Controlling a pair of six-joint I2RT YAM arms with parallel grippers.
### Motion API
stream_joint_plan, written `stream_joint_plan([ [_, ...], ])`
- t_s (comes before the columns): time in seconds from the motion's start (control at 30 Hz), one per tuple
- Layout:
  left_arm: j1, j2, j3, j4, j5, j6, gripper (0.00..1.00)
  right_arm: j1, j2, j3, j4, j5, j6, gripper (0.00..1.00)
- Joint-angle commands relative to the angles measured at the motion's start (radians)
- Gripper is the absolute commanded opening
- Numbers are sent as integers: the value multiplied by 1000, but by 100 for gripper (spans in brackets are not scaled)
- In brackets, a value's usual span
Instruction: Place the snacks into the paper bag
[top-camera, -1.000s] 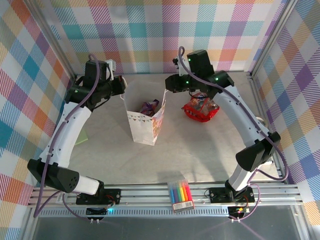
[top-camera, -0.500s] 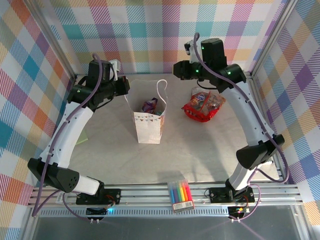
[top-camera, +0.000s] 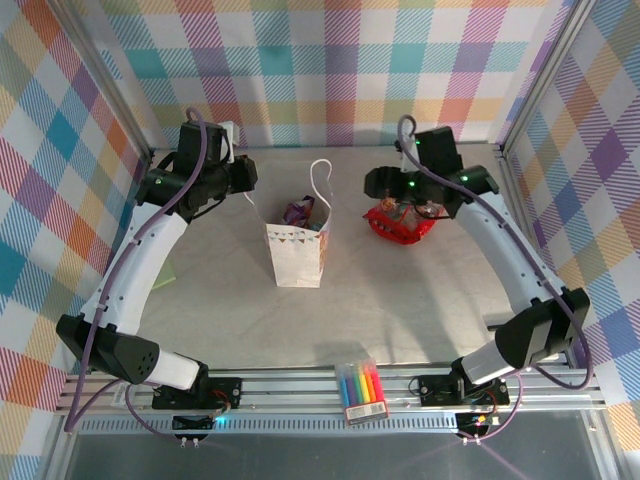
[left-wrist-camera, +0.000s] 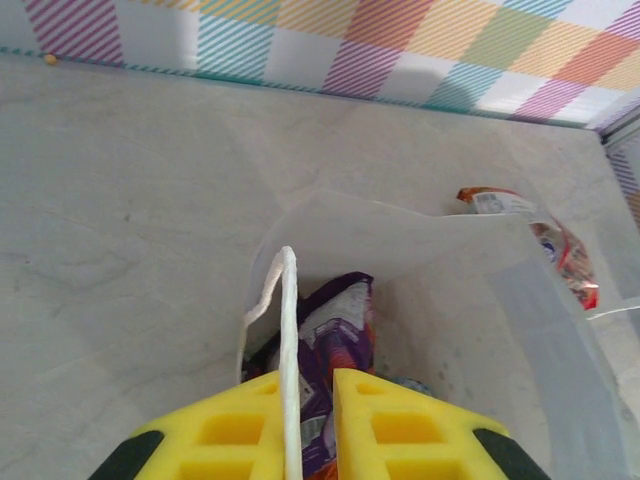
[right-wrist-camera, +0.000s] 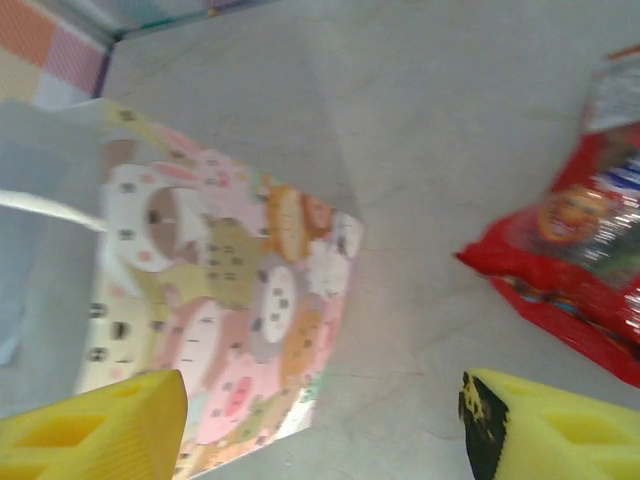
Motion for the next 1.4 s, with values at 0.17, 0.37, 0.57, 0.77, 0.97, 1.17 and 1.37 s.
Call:
stream_joint_plan([
  [0.17, 13, -13, 6, -29, -37, 41, 21, -155, -30, -173, 113, -49, 100, 95],
  [0.37, 20, 11, 3, -26, -31, 50, 22, -314, -4, -282, 217, -155, 174, 99],
  [0.57, 25, 46, 3, -25, -32, 50, 23, -465, 67, -381, 356, -260, 276, 99],
  [0.77, 28, 65, 6, -27, -42, 50, 23, -552, 198, -410, 502, -350, 368, 99],
  [0.97, 32, 70, 12, -32, -61, 51, 23, -564, 339, -374, 649, -422, 429, 99],
  [1.17, 34, 77, 15, -36, -73, 50, 23, -564, 463, -327, 761, -471, 490, 99],
  [1.37, 36, 92, 19, -34, -78, 44, 23, -556, 522, -278, 795, -495, 492, 99],
])
